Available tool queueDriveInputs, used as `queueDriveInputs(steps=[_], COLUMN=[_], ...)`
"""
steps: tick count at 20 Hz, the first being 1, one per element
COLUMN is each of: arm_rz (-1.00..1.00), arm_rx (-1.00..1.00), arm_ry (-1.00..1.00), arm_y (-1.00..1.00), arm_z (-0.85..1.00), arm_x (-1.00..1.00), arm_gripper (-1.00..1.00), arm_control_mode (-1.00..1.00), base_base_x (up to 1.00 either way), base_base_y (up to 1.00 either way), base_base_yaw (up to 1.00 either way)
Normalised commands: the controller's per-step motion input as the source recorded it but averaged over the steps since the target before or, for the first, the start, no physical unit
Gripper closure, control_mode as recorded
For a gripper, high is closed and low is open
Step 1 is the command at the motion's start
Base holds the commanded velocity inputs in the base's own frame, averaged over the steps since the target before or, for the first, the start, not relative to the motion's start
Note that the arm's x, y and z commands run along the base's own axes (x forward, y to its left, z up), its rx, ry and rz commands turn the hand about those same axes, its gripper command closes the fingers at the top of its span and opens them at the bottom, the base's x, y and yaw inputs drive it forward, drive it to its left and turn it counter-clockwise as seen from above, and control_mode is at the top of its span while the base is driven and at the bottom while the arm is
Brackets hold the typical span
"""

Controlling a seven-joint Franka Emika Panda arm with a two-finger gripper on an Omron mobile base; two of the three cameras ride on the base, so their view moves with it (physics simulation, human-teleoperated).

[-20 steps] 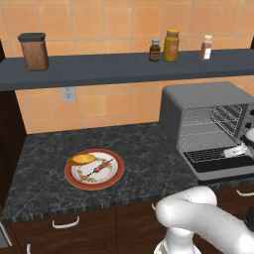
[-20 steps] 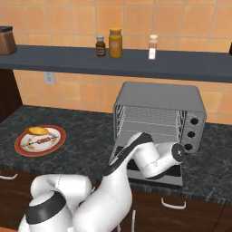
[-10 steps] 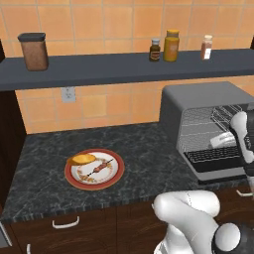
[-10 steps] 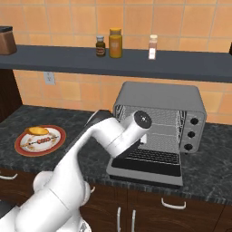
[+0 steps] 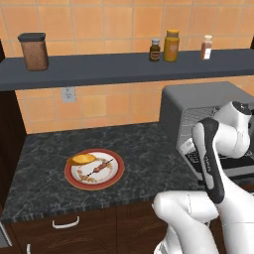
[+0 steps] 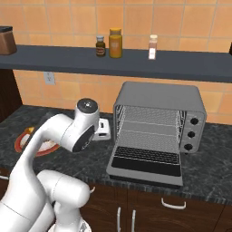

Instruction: Pick up the kebab skewer and baguette bread, and place them inside the toaster oven. Close the toaster oven door and start by setting the timer.

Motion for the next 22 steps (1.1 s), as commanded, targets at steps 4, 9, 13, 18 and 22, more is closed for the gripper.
queueDriveInputs(steps=[4,9,13,18,22], arm_rz=[-0.07,-0.21,-0.33,-0.35,-0.14], arm_rx=[-0.10,-0.03,0.00,0.02,0.11], arm_ry=[0.00,0.00,0.00,0.00,0.22], arm_y=[1.00,1.00,1.00,1.00,0.77], arm_z=[0.00,0.00,-0.16,-0.19,0.00], arm_x=[0.26,0.52,0.32,0.40,0.49], arm_gripper=[-1.00,-1.00,-1.00,-1.00,-1.00], arm_control_mode=[-1.00,-1.00,-1.00,-1.00,-1.00], base_base_x=[0.00,0.00,0.00,0.00,0.00], base_base_y=[0.00,0.00,0.00,0.00,0.00], base_base_yaw=[0.00,0.00,0.00,0.00,0.00])
